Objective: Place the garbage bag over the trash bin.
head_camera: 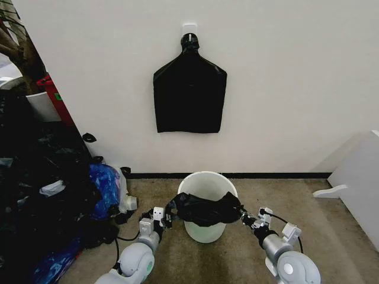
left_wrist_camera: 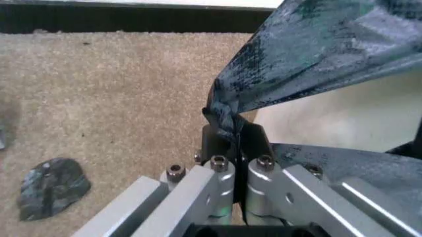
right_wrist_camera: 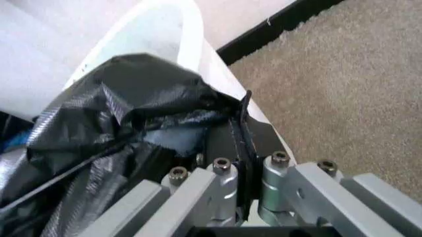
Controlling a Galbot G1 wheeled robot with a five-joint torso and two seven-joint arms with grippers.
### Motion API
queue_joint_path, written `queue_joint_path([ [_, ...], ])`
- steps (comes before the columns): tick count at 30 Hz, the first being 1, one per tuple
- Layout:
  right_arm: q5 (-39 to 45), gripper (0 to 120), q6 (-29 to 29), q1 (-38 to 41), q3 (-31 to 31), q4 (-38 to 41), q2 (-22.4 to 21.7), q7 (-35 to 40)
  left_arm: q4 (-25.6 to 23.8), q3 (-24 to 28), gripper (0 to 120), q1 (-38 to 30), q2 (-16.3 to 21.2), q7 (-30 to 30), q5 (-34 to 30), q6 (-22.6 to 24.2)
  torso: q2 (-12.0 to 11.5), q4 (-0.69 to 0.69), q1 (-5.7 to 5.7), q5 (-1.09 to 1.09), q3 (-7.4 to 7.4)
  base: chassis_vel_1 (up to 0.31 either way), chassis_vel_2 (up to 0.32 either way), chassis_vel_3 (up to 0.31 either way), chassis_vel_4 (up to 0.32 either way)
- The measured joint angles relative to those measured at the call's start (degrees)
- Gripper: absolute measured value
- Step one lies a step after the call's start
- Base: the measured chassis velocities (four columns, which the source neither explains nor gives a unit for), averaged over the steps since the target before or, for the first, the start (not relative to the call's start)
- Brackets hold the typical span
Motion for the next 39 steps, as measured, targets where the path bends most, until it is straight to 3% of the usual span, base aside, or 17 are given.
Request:
queue_joint_path([
  [8,-3.1,0,0.0,1.3,0.3,-3.6,0.5,-4.4,3.1,0.1,0,-1.2,-1.8,1.3,1.1,-0.6,0.0,0.00,0.00,0.00,0.00,0.000,0.000,0.000,0.000],
  [14,-3.8,0,0.3,1.1,0.5,-2.5,0.3,-4.6,1.5,-0.5,0,-0.2,-1.5,1.2,1.3,-0.9,0.0,0.01,0.00,0.01,0.00,0.000,0.000,0.000,0.000],
  [20,-4.7,21,0.4,-0.5,0.8,0.3,-0.4,-4.1,-1.3,-1.0,0,1.3,-0.1,2.0,3.0,-0.9,0.0,0.01,0.00,0.01,0.00,0.000,0.000,0.000,0.000],
  [30,-5.4,57,2.3,-4.5,1.5,2.8,-2.0,-4.0,-7.3,-2.2,36,5.7,2.9,5.1,5.3,-2.6,0.0,0.01,0.00,0.01,0.00,0.000,0.000,0.000,0.000],
  [39,-7.9,89,5.4,-8.3,2.1,3.2,-3.1,-10.0,-9.4,-2.7,68,8.4,5.4,9.5,6.3,-4.9,0.0,0.00,0.00,0.00,0.00,0.000,0.000,0.000,0.000],
])
